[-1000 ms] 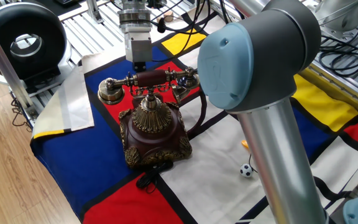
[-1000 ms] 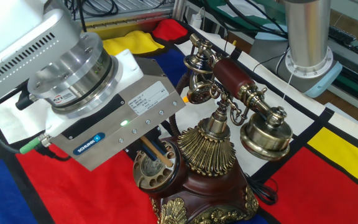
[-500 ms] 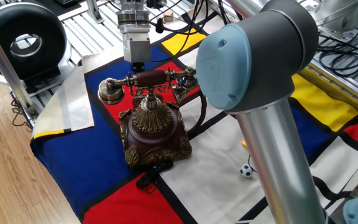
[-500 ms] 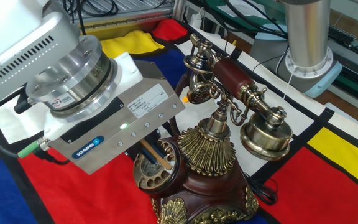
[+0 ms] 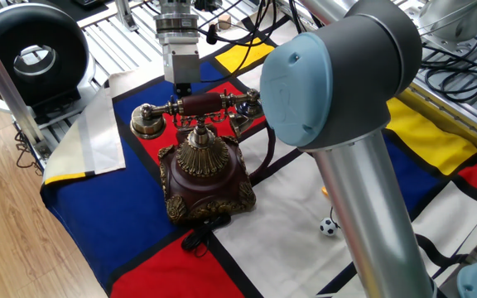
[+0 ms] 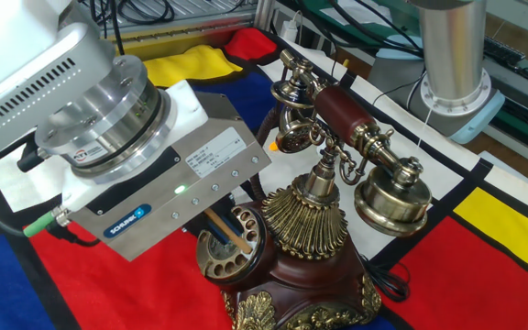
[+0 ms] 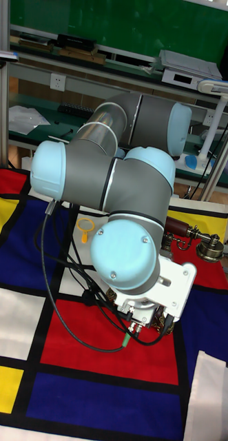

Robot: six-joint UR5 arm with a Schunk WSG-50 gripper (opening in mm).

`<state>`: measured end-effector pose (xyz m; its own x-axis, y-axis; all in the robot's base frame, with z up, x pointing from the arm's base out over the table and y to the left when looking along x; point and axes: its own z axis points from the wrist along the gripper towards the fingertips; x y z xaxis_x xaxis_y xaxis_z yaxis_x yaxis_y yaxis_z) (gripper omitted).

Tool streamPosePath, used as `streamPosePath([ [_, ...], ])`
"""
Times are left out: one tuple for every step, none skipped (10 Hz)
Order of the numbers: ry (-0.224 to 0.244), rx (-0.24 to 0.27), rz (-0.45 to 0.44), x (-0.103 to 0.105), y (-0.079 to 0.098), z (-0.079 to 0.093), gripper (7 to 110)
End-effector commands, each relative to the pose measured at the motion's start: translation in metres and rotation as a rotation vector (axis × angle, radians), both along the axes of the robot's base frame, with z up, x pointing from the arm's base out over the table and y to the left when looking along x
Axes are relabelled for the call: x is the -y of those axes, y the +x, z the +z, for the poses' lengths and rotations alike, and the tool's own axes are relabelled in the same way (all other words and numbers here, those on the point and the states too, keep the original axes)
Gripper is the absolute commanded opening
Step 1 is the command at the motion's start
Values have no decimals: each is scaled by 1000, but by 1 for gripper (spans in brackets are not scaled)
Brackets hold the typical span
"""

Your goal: Dial a number on an old rotary phone

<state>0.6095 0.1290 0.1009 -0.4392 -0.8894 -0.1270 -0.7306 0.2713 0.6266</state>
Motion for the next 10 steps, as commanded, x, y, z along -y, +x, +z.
streamPosePath([
  [7,2,-3,1,3,1,7],
  [7,2,-3,0,3,1,7],
  [6,1,-4,0,3,1,7],
  [4,1,-7,-2,4,1,7],
  [4,0,-9,-3,5,0,7],
  [1,-2,-14,-3,6,-1,7],
  [-3,-4,-22,-4,7,-1,7],
  [-16,1,-30,-5,10,-3,7],
  [-19,4,-37,-7,12,-3,7],
  [-22,6,-44,-7,13,-4,7],
])
